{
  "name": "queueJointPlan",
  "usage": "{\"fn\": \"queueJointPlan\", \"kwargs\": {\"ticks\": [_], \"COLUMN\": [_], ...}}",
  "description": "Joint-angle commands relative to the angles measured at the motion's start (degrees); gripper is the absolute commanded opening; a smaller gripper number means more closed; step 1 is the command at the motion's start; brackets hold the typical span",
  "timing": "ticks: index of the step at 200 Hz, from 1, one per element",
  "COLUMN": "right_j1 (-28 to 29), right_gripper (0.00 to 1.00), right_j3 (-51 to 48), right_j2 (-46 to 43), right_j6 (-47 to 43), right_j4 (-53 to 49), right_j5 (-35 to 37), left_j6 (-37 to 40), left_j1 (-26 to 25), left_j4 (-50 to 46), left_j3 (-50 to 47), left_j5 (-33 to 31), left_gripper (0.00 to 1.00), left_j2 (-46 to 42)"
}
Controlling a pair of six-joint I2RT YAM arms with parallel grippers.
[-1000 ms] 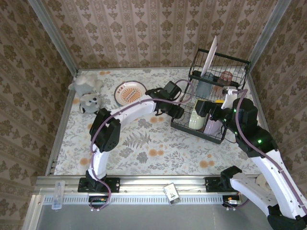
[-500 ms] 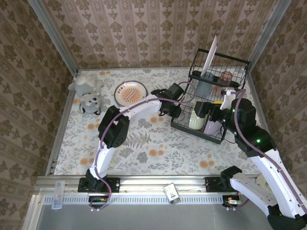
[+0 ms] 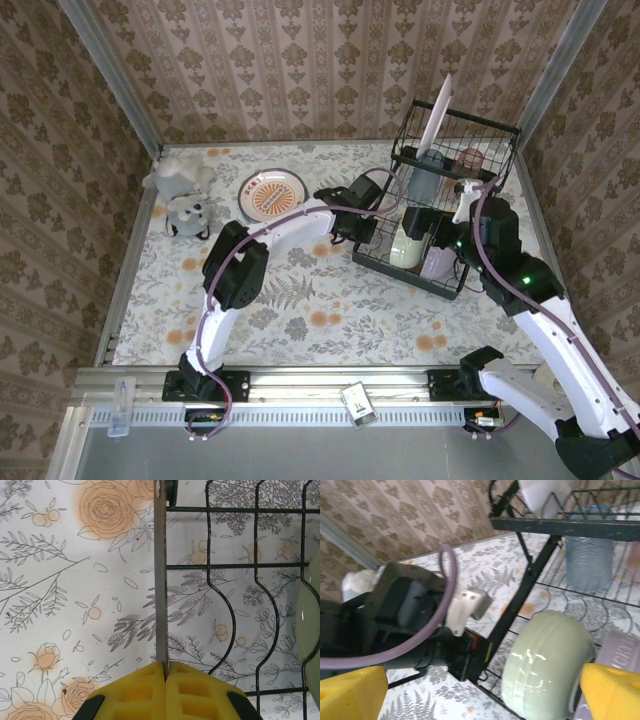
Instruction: Unload the mixed dishes from the dish rack
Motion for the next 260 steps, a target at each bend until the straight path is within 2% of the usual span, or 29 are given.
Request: {"fn": "queueJointPlan", "kwargs": {"ticks": [1,97,122,147,184,221,260], "right_j1": [0.36,0.54,0.67,1.75,4.24,5.37,6.34], "right_gripper": [1.00,1.00,1.00,1.00,1.00,1.00,0.95], "right_j3": [3.60,13.26,16.44,19.44,25.99,33.93,41.47], "right_j2": [1.01,8.22,10.27,12.48,18.94,26.65,35.24], "right_j6": [0.68,0.81,1.70,1.83,0.17,-2.48,-4.15], "right_j4": [-2.17,-4.03,-4.77,-3.50,-2.57,-4.55,-5.60], "right_j5": [6.23,12.01,13.60,14.83,17.42,24.13,29.78], "left_j6": [-5.09,-17.77,-20.39,-20.37,-18.76,-17.14,-12.33], "left_j1": [1.03,-0.44,-1.65,-3.51,-5.80,-6.07,-5.79], "left_j4": [-3.46,2.83,5.54,7.12,7.37,6.12,5.54], "left_j3": [-5.46,-22.75,-26.81,-26.60,-23.57,-24.33,-26.84], "left_j5": [-6.51,-10.10,-8.84,-7.03,-5.02,-5.50,-7.64], "left_gripper": [0.00,0.00,0.00,0.02,0.15,0.35,0.69], "left_j2": [-3.61,-13.41,-15.47,-14.71,-12.72,-15.67,-23.08]}}
